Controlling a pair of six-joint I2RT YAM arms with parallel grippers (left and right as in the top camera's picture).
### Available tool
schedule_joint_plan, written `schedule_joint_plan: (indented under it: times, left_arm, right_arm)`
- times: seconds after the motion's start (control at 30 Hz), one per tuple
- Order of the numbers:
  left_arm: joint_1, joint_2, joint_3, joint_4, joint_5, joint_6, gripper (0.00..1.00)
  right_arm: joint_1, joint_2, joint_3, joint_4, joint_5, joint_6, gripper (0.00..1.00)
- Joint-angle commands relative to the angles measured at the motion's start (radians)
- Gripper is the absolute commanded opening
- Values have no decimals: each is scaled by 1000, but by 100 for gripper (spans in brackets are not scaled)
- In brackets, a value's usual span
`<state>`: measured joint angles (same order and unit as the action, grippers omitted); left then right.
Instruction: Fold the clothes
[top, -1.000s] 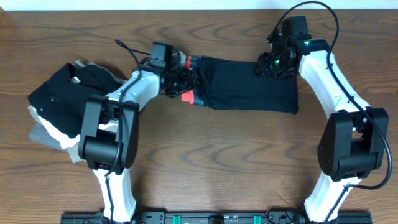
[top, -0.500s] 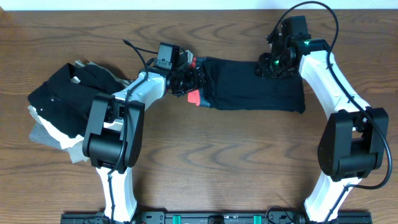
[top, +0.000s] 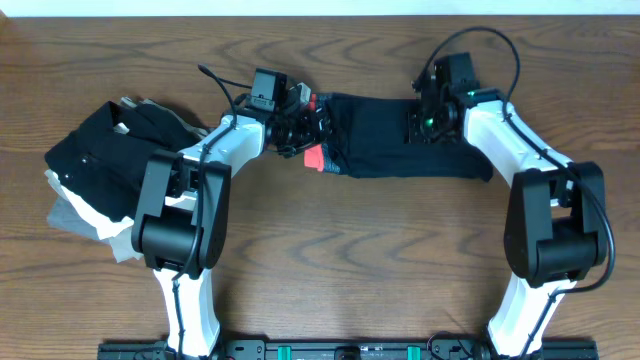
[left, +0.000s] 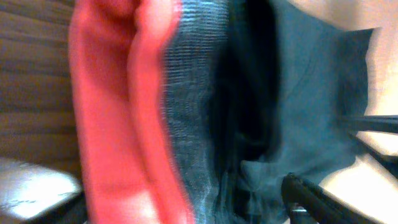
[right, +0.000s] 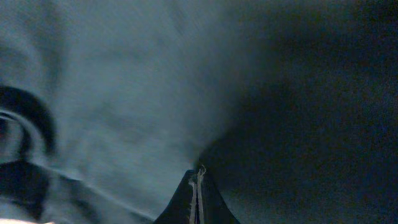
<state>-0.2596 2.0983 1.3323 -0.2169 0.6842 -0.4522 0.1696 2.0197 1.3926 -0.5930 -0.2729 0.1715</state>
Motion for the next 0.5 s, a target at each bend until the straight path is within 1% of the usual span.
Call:
schedule_joint_plan:
  times: [0.0, 0.1, 0.17, 0.2, 0.37, 0.43, 0.47]
  left_arm:
    - [14, 23, 0, -18, 60, -18, 99]
    - [41, 23, 0, -49, 73, -44, 98]
    - [60, 23, 0, -60, 89, -37, 98]
    - [69, 23, 0, -69, 92, -16, 98]
    - [89, 23, 0, -149, 72, 164, 98]
    - [88, 23, 0, -186, 3, 180, 98]
    - [88, 26, 0, -185, -1, 183, 98]
  right_arm:
    - [1, 35, -29, 6, 13, 8, 2]
    - [0, 53, -56, 7, 48, 24, 1]
    - [0, 64, -64, 7, 52, 34, 1]
    - [0, 73, -66, 6, 52, 38, 1]
    - [0, 85, -66, -5, 52, 38, 1]
    - [1, 85, -66, -4, 52, 38, 1]
    - [1, 85, -66, -4, 52, 38, 1]
